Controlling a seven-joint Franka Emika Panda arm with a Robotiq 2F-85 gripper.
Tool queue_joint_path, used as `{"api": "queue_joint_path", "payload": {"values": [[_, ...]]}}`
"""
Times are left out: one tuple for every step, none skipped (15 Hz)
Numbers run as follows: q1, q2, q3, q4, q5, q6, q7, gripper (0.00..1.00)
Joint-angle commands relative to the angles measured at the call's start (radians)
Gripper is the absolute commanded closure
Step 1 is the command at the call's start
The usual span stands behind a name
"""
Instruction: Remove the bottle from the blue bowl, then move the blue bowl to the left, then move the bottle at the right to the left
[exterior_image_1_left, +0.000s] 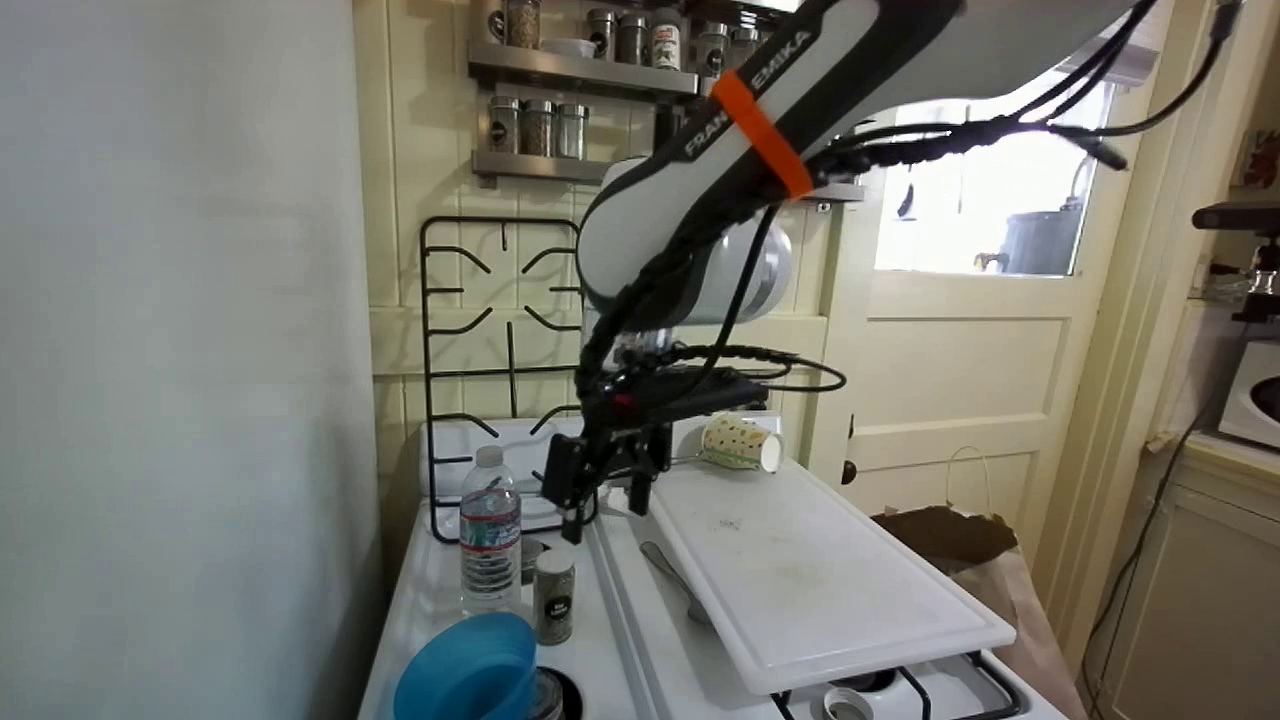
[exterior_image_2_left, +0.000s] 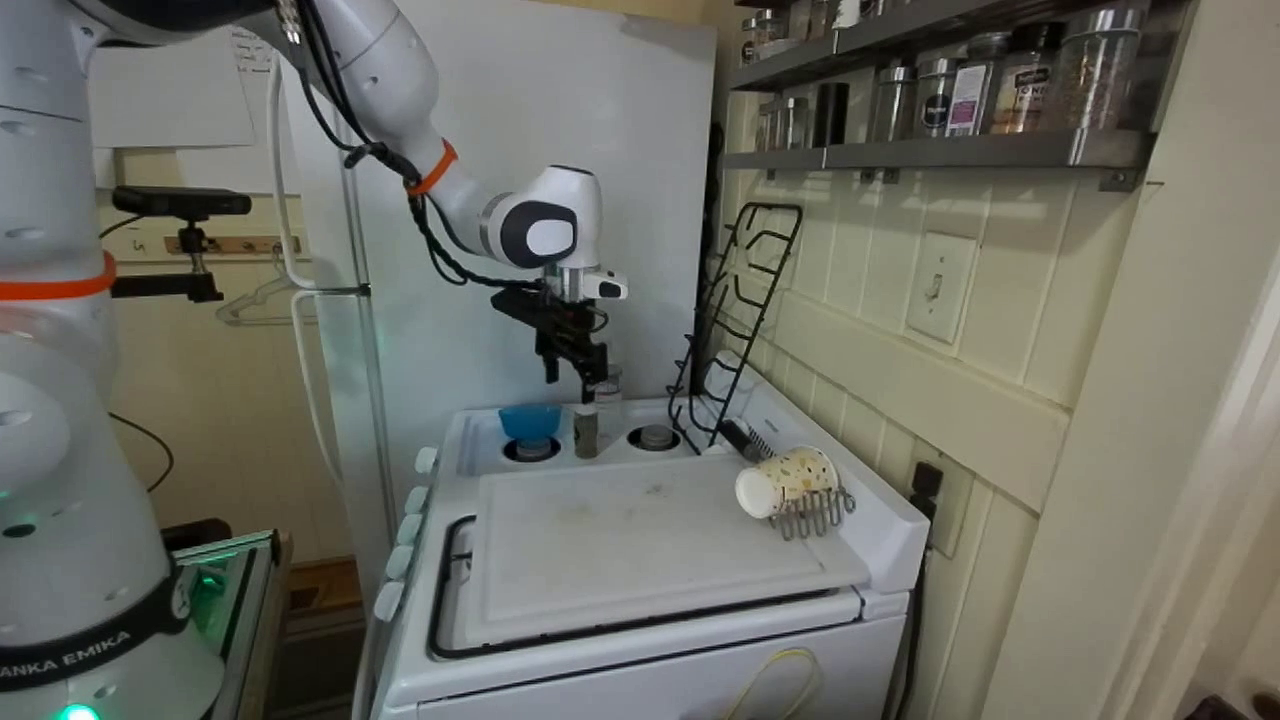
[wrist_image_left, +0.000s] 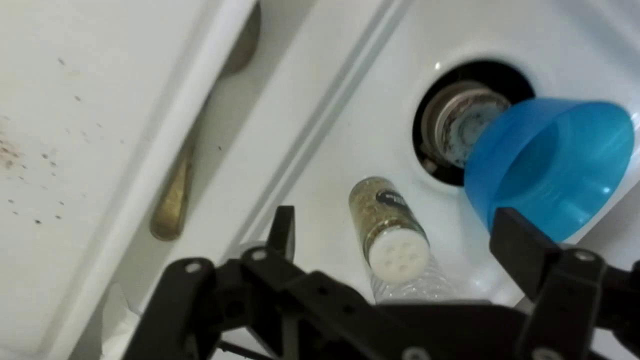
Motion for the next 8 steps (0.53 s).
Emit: {"api": "queue_joint_path", "payload": {"values": [[-0.053, -0.209, -0.051, -0.135, -0.014, -0.166, 0.060, 0.00], [-0.075, -0.252, -0.071, -0.164, -0.005, -0.174, 0.069, 0.00], [-0.094, -0.305, -0.092, -0.198, 0.019, -0.180, 0.074, 0.00], [-0.114, -0.357, -0.114, -0.237, 0.032, -0.179, 0.078, 0.00], [-0.135, -0.412, -0.135, -0.276, 0.032, -0.186, 0.093, 0.00], [-0.156, -0.463, -0.155, -0.314, 0.029, -0.193, 0.110, 0.00], [-0.135, -0.332, -0.134, -0.208, 0.011, -0.177, 0.069, 0.00], [-0.148, -0.364, -0.147, -0.230, 0.010, -0.178, 0.061, 0.00]]}}
